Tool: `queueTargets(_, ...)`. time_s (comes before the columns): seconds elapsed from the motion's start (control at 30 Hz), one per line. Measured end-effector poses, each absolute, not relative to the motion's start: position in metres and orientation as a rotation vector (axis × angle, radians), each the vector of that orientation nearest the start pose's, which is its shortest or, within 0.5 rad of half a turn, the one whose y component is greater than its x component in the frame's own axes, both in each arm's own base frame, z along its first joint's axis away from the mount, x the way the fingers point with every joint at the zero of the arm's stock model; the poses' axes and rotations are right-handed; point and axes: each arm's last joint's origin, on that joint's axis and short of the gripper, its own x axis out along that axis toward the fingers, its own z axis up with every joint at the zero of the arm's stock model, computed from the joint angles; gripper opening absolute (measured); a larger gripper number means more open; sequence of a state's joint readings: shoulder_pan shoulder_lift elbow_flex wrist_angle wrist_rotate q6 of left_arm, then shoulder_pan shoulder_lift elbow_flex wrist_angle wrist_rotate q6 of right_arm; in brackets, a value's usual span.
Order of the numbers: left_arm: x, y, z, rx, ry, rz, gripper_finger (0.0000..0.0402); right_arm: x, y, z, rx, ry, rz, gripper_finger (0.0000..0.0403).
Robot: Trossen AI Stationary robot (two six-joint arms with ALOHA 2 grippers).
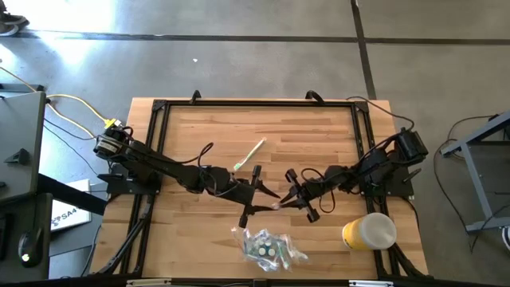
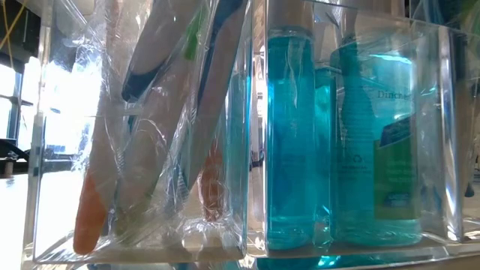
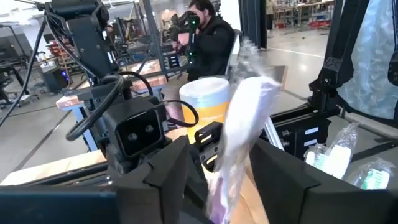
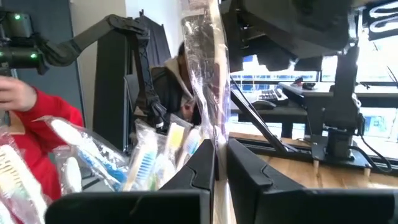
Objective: Pick & Place toothbrushing station
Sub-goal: Put the purple toothbrush into the transparent organizer
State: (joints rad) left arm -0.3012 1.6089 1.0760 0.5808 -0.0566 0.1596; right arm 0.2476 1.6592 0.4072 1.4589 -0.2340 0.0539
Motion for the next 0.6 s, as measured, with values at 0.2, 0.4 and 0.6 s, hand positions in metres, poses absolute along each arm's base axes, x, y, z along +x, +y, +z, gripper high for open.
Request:
queueTargets(0.2,0.3521,-0.1072,0.2986,0.144,-0.059,-0.226,0.0082,0.2623,0.0704,0.1699,0.066,-0.167,0.466,0.0016)
queueTargets(0.4,0.3526,-0.1054,0.2983,0.144,-0.052,-0.177,0.0016,0.2628,0.0701,0.1687,0.084,-0.15,0.448,0.0022)
queueTargets(0.6,0.3523,-0.1056,0.2979,0.145,-0.044,-0.162,0.0008,0.2637,0.0694,0.166,0.093,-0.123,0.38,0.0095)
